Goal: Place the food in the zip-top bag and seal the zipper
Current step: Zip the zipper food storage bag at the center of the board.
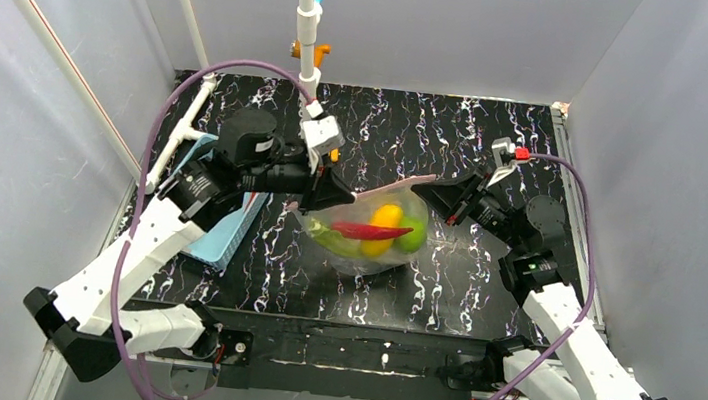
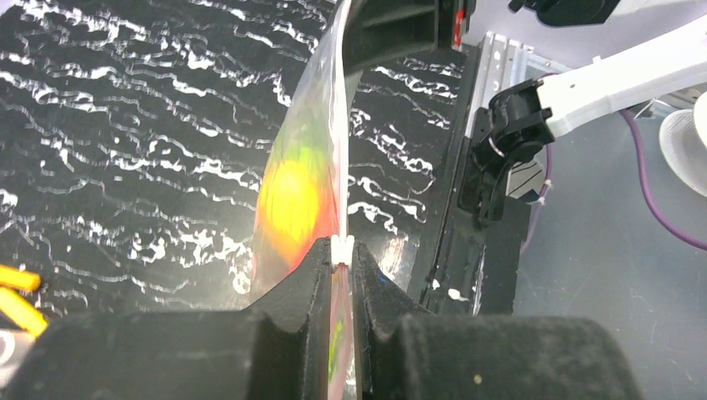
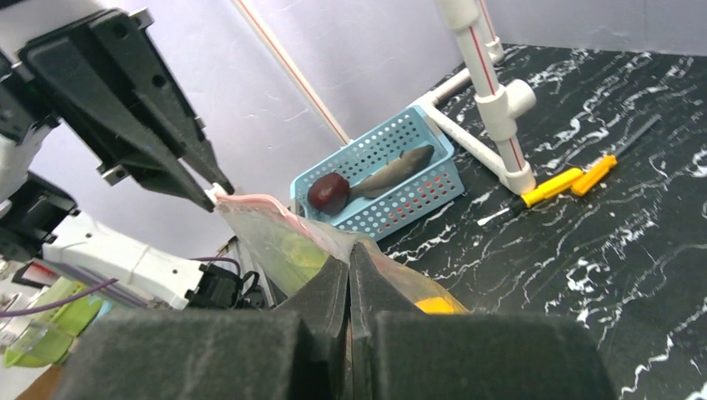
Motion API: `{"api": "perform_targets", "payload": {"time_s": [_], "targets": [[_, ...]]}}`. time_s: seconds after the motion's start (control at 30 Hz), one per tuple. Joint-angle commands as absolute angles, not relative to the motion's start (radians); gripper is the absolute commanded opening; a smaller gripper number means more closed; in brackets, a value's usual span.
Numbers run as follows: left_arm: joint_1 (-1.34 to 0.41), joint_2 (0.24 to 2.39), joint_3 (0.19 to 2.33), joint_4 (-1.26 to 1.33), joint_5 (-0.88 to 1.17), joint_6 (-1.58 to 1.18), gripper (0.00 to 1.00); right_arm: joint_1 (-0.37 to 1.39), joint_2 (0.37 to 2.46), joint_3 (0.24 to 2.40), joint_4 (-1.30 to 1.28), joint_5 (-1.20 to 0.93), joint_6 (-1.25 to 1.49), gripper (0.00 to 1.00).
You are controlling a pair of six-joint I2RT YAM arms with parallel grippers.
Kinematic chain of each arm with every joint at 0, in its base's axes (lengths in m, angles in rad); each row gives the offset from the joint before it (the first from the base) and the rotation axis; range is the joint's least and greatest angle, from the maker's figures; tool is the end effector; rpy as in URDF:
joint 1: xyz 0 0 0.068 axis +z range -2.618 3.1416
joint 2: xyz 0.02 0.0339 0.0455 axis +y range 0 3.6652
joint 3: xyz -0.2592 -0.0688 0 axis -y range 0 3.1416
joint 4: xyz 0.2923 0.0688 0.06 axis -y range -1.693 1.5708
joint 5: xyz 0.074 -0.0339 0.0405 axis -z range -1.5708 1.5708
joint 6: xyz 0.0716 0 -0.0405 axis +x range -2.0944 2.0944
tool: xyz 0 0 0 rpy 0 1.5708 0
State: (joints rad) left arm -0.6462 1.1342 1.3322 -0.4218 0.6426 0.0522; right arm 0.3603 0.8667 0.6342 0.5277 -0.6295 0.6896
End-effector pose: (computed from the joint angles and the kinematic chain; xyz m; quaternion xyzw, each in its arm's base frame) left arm 0.2242 -0.2229 0.4356 0.4388 0.6295 -0.4092 0.4937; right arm 0.2440 0.1370 0.3405 -0.1526 0.5993 0.5424 0.5687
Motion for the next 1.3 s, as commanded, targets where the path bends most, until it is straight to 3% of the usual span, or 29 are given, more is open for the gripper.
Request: {"api": "perform_targets", "payload": {"time_s": [0.0, 0.67, 1.27], "targets": [[-0.627, 1.031, 1.257, -0.514, 0.59, 0.064, 0.0, 0.344, 0.839, 0.624, 0.515, -0.472, 0.662, 0.01], [-0.618, 0.844, 1.168, -0.677, 0.436, 0.089, 0.0, 0.328, 0.807, 0.599, 0.446, -0.328, 0.68, 0.01], [-0.618, 0.823, 1.174, -0.717, 0.4, 0.095, 0.0, 0.308, 0.819, 0.616, 0.442, -0.359, 0.682, 0.01]]}}
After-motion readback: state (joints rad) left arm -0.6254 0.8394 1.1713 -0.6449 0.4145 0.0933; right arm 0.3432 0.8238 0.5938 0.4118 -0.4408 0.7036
